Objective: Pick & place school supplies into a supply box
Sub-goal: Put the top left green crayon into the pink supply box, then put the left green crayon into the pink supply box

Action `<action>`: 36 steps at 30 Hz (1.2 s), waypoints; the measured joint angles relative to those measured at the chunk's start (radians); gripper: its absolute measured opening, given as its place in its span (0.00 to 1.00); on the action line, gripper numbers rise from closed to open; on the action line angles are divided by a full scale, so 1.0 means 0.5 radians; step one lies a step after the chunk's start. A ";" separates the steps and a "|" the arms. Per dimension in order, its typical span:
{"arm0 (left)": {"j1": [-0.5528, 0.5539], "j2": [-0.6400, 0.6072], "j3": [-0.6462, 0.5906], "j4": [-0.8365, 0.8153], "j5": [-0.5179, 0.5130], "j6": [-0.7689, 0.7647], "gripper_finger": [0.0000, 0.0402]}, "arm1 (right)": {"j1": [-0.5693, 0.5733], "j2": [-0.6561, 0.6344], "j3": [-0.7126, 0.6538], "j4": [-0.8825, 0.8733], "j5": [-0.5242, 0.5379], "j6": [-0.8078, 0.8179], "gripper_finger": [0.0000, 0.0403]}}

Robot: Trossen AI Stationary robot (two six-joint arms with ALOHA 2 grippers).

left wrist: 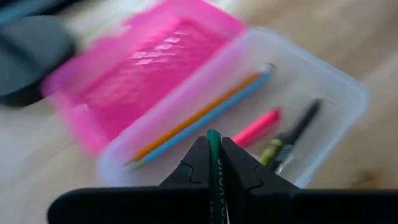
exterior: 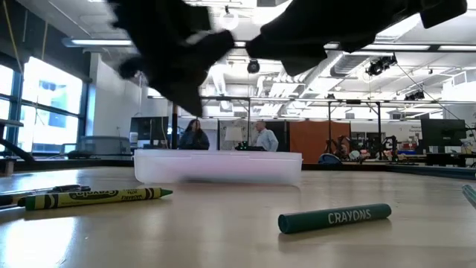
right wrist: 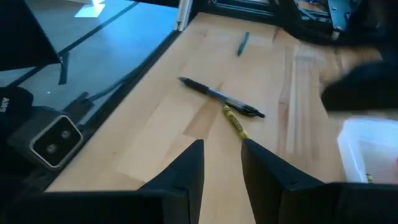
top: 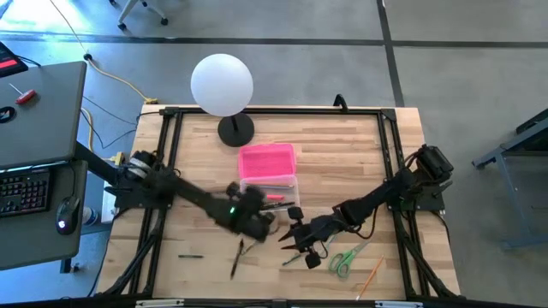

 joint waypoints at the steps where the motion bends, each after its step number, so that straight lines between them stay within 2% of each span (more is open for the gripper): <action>1: 0.068 0.016 0.000 0.162 0.086 0.194 0.11 | 0.008 0.000 0.000 0.001 0.001 0.005 0.22; 4: 0.255 0.083 -0.001 0.500 0.374 0.659 0.10 | 0.030 0.000 0.000 -0.008 0.002 0.047 0.22; 7: 0.394 0.134 0.002 0.683 0.510 0.869 0.11 | 0.059 -0.001 0.001 -0.046 0.000 0.088 0.22; 17: 0.594 0.215 -0.007 0.584 0.853 1.057 0.21 | 0.111 -0.001 0.001 -0.194 0.008 0.068 0.22; 25: 0.596 0.164 0.050 0.521 0.915 1.243 0.26 | 0.108 -0.001 0.000 -0.276 0.159 0.067 0.22; 29: 0.596 0.125 0.203 0.300 1.020 1.428 0.25 | 0.108 -0.001 0.000 -0.284 0.200 0.067 0.22; 33: 0.595 0.078 0.464 -0.111 1.023 1.568 0.25 | 0.108 -0.001 0.000 -0.287 0.202 0.067 0.22; 36: 0.595 0.061 0.708 -0.619 1.077 1.559 0.25 | 0.108 -0.001 0.000 -0.293 0.203 0.073 0.22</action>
